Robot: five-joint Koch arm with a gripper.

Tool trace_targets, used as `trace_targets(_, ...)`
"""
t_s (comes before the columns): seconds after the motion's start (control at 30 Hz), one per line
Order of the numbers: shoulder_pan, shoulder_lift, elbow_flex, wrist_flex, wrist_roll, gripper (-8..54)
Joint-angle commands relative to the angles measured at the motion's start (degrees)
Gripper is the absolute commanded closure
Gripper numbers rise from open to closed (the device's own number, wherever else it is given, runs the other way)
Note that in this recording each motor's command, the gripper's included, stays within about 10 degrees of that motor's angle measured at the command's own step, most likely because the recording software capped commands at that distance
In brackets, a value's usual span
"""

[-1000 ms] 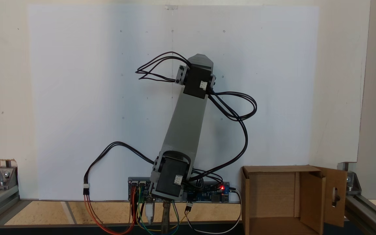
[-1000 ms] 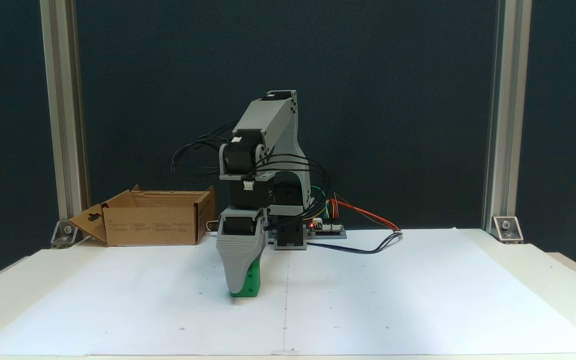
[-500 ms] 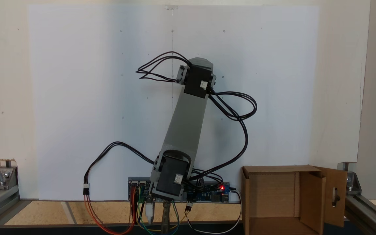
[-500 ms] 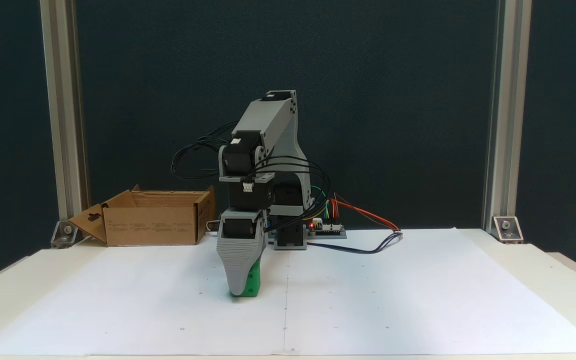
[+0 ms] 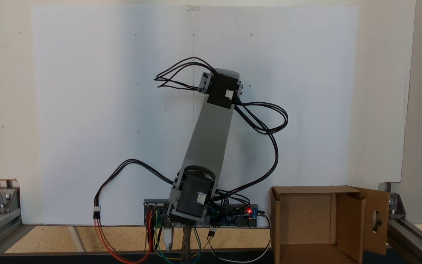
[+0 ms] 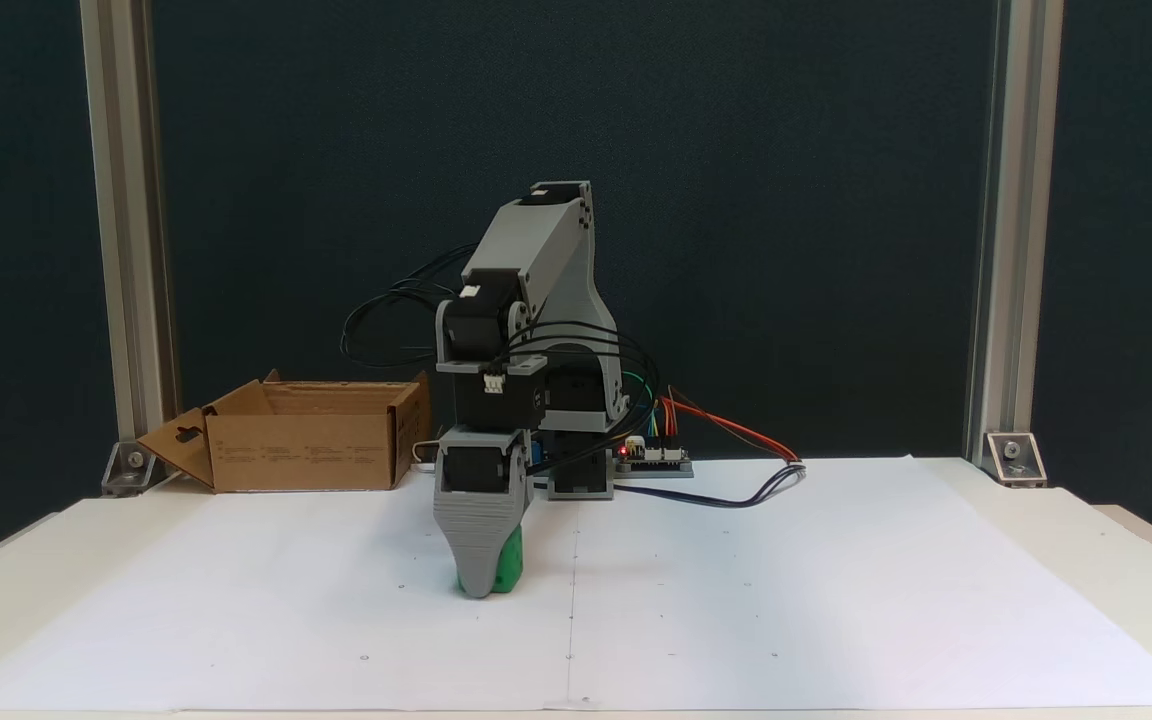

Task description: Grasp a green dice and put it in the bin.

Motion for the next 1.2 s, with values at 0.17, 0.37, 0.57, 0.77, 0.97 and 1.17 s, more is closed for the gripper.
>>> trace_targets(0.17, 0.7, 0.44, -0.79, -5.01, -2.72, 34.1)
trace_targets(0.37, 0.53, 16.26, -4.04, 6.24, -1.85, 34.1)
trace_targets(0.57, 0.7, 28.3, -19.86, 23.12, -0.44, 34.1)
trace_targets(0.77, 9.49, 29.09, -23.47, 22.5, -2.11, 34.1)
trace_targets(0.97, 31.27, 26.63, -29.36, 19.16, -4.92, 34.0)
trace_targets(1.17, 56.14, 18.02, -38.14, 17.49, -9.76, 34.1)
